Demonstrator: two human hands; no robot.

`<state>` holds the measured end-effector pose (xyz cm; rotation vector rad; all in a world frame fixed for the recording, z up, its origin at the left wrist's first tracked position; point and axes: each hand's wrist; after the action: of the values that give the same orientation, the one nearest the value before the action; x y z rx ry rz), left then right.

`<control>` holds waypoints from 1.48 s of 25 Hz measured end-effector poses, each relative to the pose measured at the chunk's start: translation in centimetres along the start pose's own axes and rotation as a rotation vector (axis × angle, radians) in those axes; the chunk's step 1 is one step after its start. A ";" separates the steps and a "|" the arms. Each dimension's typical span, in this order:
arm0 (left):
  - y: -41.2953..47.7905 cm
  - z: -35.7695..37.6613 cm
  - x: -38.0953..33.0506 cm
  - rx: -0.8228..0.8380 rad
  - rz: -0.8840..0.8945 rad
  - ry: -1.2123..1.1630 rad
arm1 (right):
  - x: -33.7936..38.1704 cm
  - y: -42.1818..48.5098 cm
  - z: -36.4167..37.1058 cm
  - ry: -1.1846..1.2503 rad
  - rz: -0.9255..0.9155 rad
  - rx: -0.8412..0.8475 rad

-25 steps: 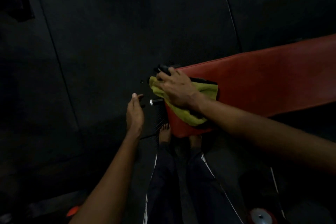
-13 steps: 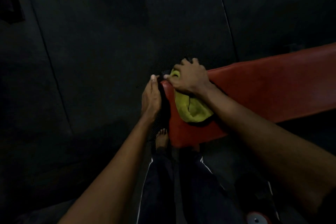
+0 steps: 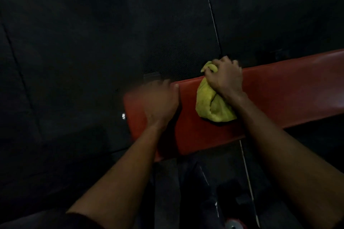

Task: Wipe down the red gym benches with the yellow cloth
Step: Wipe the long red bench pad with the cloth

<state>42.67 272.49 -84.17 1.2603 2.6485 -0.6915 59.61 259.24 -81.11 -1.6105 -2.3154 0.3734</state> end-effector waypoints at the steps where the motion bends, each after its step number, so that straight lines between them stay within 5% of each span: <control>1: -0.1 0.5 0.1 -0.072 -0.010 0.028 | 0.5 -0.5 0.4 -0.004 -0.056 -0.023; 6: 0.1 1.4 0.3 -0.162 -0.019 0.089 | 0.1 -1.5 0.7 -0.007 -0.459 0.005; 13: 0.2 1.6 0.2 -0.231 -0.022 0.105 | -13.2 3.4 -2.6 0.025 -0.064 0.007; 18: -0.1 1.6 0.1 -0.262 -0.012 0.106 | -9.2 1.8 -1.3 0.078 -0.140 -0.055; 23: -0.1 1.3 -0.1 -0.258 0.088 0.151 | -8.0 1.9 -2.3 0.033 -0.424 0.081; 31: -1.5 0.6 -2.2 0.066 0.253 0.145 | -16.9 6.3 -4.6 -0.016 -0.043 0.122; 37: -2.4 2.9 -8.8 0.075 0.114 0.070 | -14.6 3.1 -3.2 0.132 -0.327 0.153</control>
<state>46.31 263.69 -83.23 1.4678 2.6024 -0.7483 68.36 246.70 -80.65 -1.1260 -2.3319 0.3454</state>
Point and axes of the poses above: each hand's wrist, its own y-axis towards the middle knuckle, its own z-axis out of the palm, x = y × z
